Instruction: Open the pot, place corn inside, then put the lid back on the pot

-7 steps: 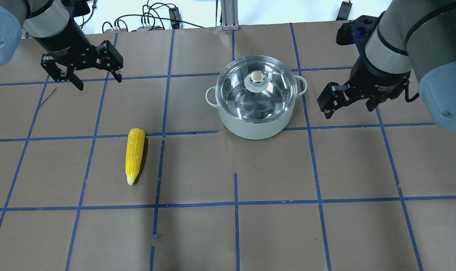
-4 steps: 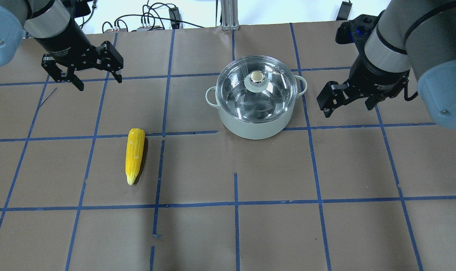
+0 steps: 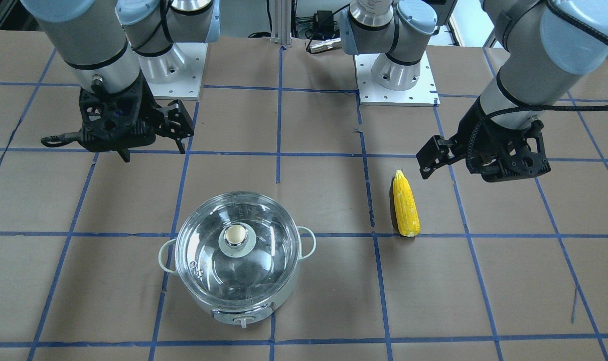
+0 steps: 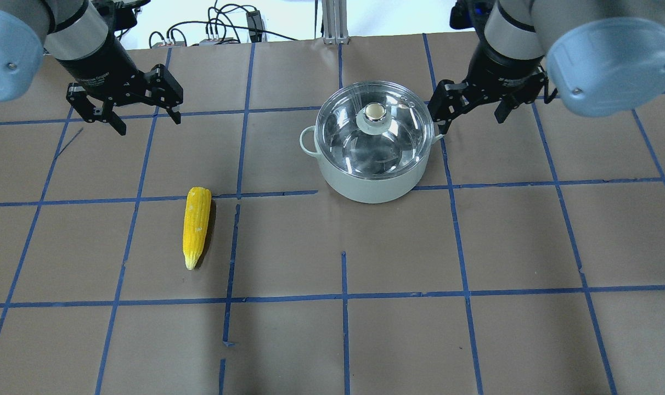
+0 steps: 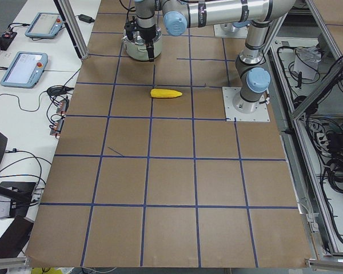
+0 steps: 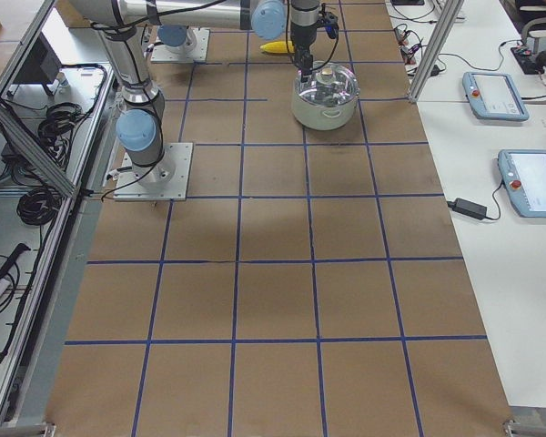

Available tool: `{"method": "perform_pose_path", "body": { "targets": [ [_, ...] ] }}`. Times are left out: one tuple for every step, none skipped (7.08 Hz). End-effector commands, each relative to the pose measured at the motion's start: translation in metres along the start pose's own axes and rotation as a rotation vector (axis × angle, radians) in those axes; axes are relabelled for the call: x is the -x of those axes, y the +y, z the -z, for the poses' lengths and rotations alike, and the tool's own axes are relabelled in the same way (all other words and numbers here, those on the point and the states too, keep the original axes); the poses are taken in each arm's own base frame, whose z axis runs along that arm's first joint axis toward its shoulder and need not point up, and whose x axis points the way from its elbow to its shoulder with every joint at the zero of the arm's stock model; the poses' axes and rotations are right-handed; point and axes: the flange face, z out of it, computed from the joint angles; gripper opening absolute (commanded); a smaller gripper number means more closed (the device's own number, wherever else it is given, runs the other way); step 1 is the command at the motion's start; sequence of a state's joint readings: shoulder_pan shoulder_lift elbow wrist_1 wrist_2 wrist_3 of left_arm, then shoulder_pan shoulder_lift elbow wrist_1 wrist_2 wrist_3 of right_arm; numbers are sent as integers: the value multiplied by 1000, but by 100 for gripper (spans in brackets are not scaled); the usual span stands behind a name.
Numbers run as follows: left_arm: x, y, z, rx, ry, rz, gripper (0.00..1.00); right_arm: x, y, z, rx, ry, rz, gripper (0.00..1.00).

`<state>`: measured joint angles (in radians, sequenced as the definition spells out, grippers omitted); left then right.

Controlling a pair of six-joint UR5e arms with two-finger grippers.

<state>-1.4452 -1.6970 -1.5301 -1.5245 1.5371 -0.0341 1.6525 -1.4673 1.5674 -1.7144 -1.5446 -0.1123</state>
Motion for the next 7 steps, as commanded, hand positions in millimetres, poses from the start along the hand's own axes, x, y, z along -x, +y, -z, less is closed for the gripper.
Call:
{"method": "perform_pose_path", "body": {
  "targets": [
    [-1,-1,1,-2,2,0,100,41,-40,-30,-14,0,-8,99],
    [-1,0,0,1,1,0,100,50,-61,-47,-31,-1,-3,99],
    [-2,-1,3,-5,2,-3,100,59,-76,-60,-29,-3,6,99],
    [-2,-1,2,-4,2,-3,100,68,-84,-72,-17,-6,10,100],
    [-2,0,4,-8,2,-3,100,70,-99,-79,-25,-1,6,99],
    [-2,-1,6,-11,2,-4,100,74,-110,-87,-29,3,10,99],
    [-2,0,7,-13,2,-5,100,79,-113,-92,-30,4,17,99]
  ]
}}
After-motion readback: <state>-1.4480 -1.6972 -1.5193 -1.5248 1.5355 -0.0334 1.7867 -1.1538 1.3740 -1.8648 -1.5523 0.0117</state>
